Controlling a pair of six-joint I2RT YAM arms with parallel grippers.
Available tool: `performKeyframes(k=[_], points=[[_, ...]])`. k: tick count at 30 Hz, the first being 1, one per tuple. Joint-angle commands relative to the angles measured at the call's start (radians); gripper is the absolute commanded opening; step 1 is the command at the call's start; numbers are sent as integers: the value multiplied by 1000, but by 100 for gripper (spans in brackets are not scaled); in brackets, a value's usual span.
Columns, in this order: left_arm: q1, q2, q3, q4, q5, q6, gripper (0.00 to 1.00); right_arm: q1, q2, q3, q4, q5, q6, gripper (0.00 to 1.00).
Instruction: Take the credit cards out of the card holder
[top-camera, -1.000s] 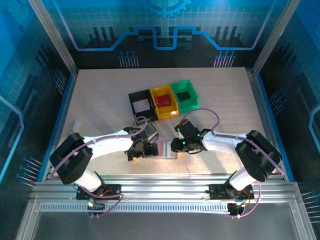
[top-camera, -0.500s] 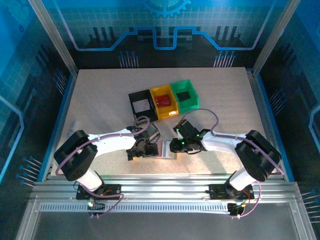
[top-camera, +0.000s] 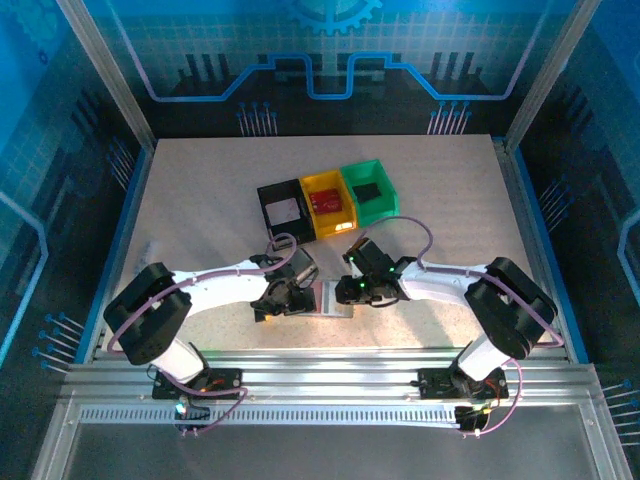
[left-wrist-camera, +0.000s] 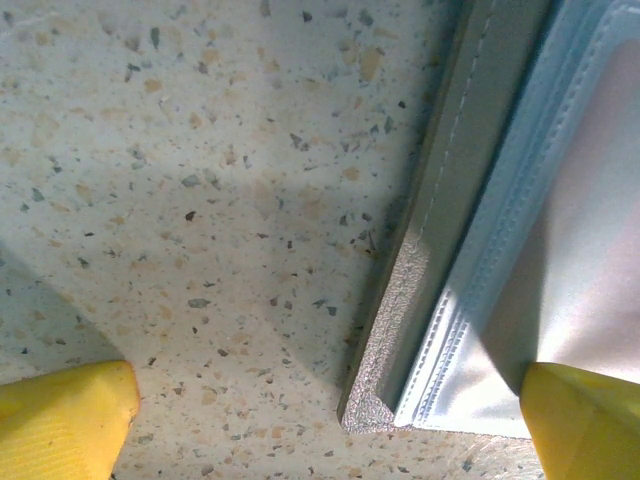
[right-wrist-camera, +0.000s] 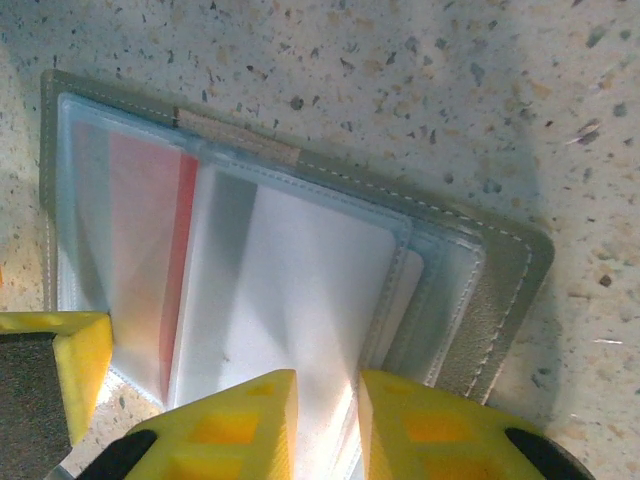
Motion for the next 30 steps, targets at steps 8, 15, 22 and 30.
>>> performKeyframes(k=[8, 15, 22, 30], points=[[-8, 67, -84, 115, 102, -22, 99, 22, 10, 21, 77, -91, 35, 23], [-7, 69, -87, 128, 111, -23, 99, 31, -9, 25, 109, -131, 48, 24], [-8, 58, -90, 126, 109, -21, 99, 41, -33, 30, 114, -141, 58, 24], [-7, 46, -93, 121, 106, -18, 99, 60, -38, 36, 133, -157, 70, 24]])
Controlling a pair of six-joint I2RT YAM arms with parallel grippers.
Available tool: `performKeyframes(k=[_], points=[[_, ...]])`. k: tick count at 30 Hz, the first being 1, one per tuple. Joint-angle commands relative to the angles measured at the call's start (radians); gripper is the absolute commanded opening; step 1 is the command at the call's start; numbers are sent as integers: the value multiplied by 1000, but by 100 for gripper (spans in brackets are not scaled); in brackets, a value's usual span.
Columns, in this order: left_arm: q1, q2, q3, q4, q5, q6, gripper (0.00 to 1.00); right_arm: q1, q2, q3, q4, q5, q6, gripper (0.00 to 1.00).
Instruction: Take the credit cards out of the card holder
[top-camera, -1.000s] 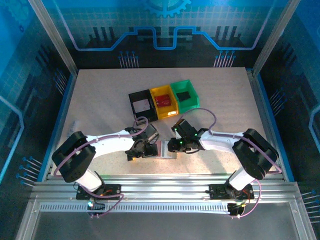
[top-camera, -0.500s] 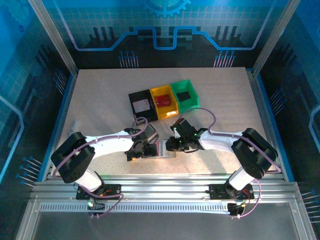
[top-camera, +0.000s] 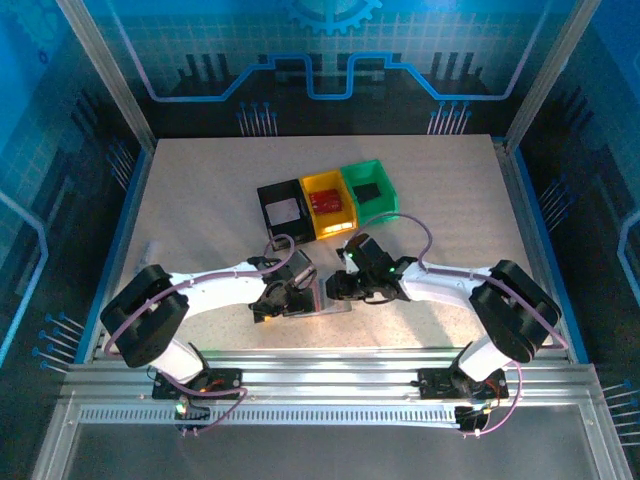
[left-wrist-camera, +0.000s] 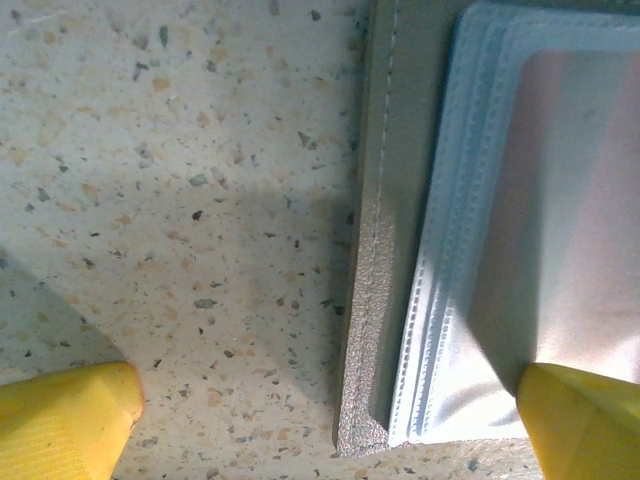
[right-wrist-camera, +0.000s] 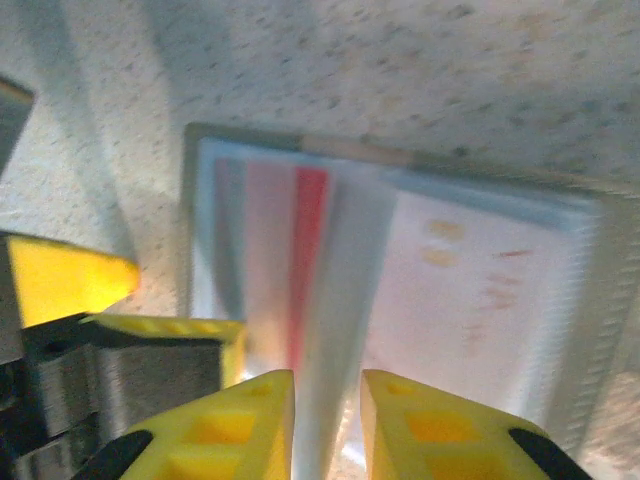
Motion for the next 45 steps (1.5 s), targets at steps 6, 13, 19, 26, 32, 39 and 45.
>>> performKeyframes(k=[6, 13, 19, 26, 32, 39, 45], points=[[-6, -4, -75, 80, 82, -15, 99, 47, -8, 24, 56, -80, 24, 24], [24, -129, -102, 45, 54, -14, 99, 53, 1, 25, 71, -87, 34, 24], [85, -217, -137, -1, 56, 7, 99, 61, 26, 30, 99, -106, 50, 24], [132, -318, -173, -40, 65, 18, 99, 77, 52, 44, 115, -112, 59, 25], [144, -351, -169, -74, 52, 24, 99, 99, 82, 74, 93, -116, 53, 26], [155, -367, -166, -94, 52, 27, 99, 85, 49, 65, 65, -82, 43, 30], [157, -350, -155, -77, 80, 28, 99, 47, 18, 61, 26, -81, 19, 30]])
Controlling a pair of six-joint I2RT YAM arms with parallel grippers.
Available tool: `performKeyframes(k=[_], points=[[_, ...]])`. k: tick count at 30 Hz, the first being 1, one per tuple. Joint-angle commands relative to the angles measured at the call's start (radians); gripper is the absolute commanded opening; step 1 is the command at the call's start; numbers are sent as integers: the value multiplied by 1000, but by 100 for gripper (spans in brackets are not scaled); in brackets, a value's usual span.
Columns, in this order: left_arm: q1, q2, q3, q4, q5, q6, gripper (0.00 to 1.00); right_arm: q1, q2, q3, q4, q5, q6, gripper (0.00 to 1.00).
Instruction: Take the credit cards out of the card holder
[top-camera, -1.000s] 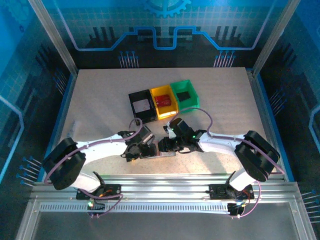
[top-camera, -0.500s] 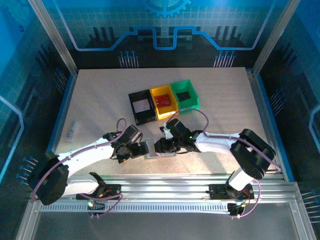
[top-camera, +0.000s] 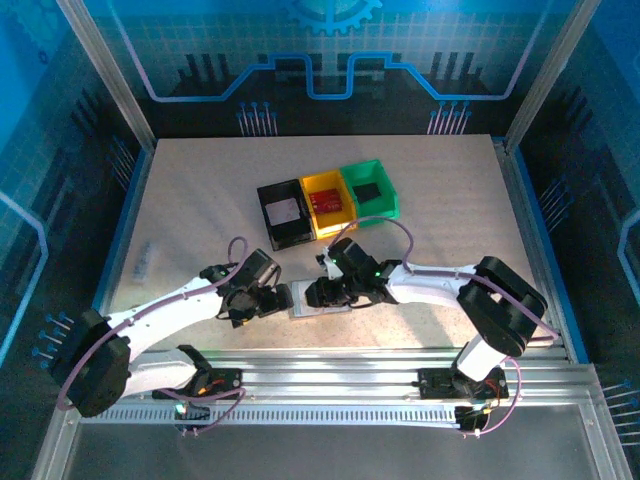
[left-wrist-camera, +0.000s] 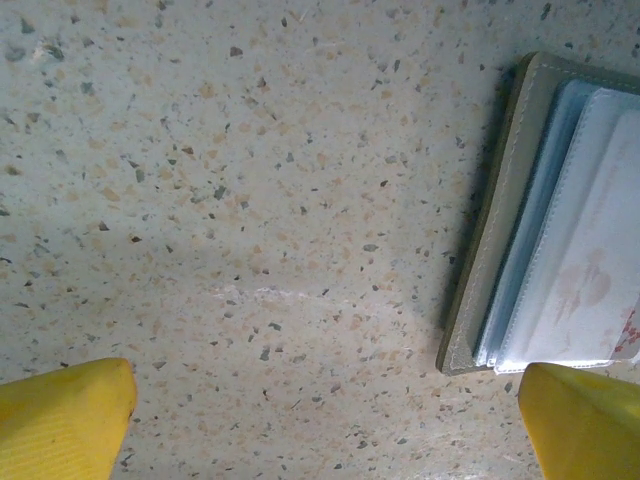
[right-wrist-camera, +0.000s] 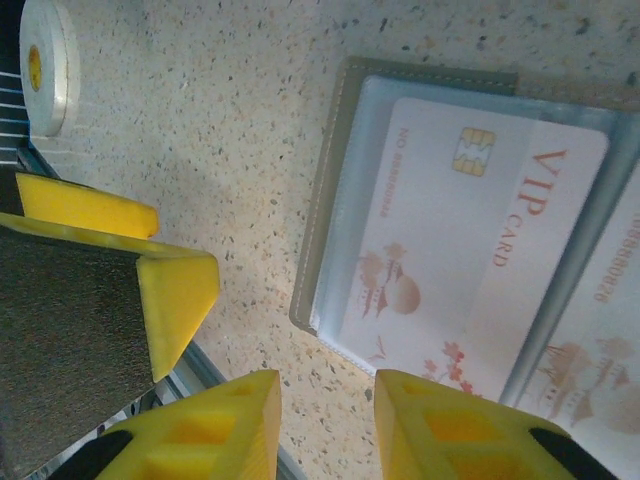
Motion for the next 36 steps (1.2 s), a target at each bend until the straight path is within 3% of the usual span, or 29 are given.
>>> performKeyframes(k=[1, 6, 18, 36], points=[[8, 9, 4, -7, 42, 17, 99, -41, -50, 0, -31, 0, -26, 30], [1, 47, 31, 4, 60, 14, 99, -90, -57, -20, -36, -21, -47, 29], [-34, 174, 128, -2, 63, 5, 99, -96, 32, -35, 52, -56, -39, 27], [-37, 320, 131, 47, 74, 2, 99, -62, 91, -41, 80, 28, -33, 25]])
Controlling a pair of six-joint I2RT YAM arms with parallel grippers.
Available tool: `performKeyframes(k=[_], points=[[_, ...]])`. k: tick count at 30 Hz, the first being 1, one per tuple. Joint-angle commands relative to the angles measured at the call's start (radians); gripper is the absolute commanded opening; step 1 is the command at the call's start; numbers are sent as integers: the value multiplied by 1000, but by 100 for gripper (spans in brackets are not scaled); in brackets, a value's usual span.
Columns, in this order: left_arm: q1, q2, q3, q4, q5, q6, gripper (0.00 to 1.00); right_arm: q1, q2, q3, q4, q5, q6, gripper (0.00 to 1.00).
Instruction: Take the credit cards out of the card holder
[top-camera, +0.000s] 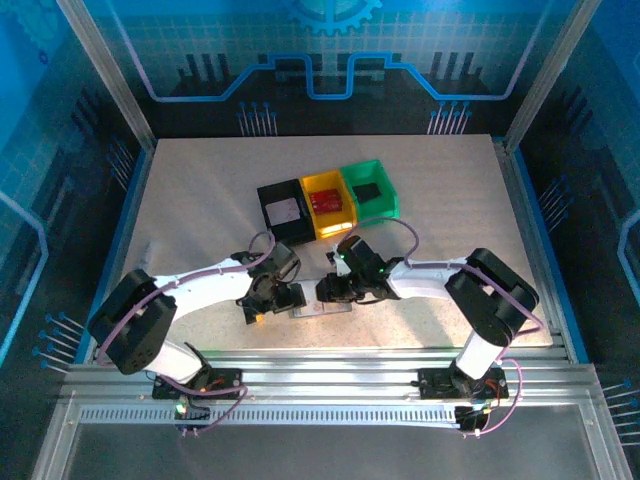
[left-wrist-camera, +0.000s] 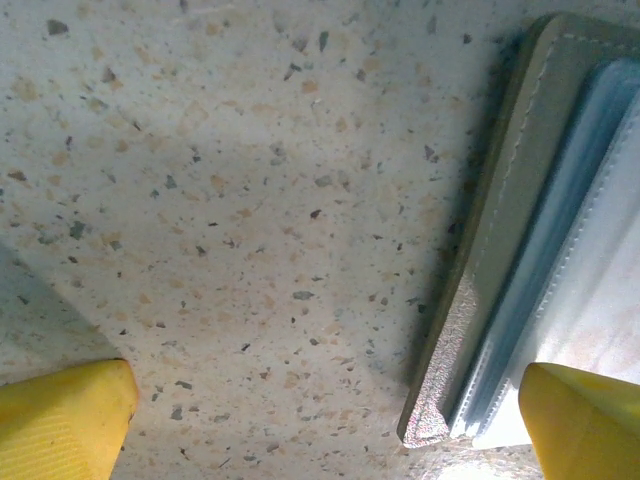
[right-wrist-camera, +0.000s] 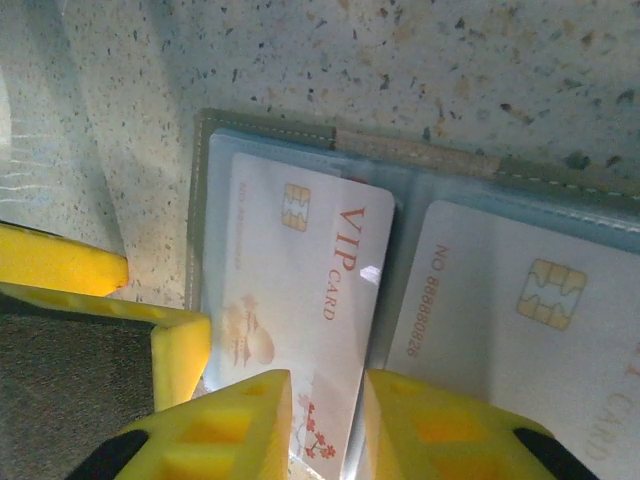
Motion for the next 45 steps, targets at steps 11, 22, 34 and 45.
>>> performKeyframes(k=[11, 22, 34, 45], points=[[-47, 111, -34, 94, 33, -24, 99, 12, 40, -12, 53, 12, 5, 25], [-64, 157, -53, 144, 46, -39, 99, 28, 57, -27, 114, -13, 3, 22], [-65, 171, -62, 162, 56, -38, 99, 34, 55, -58, 177, -28, 18, 13], [-64, 159, -68, 164, 52, -39, 99, 34, 36, -81, 189, -17, 17, 0]])
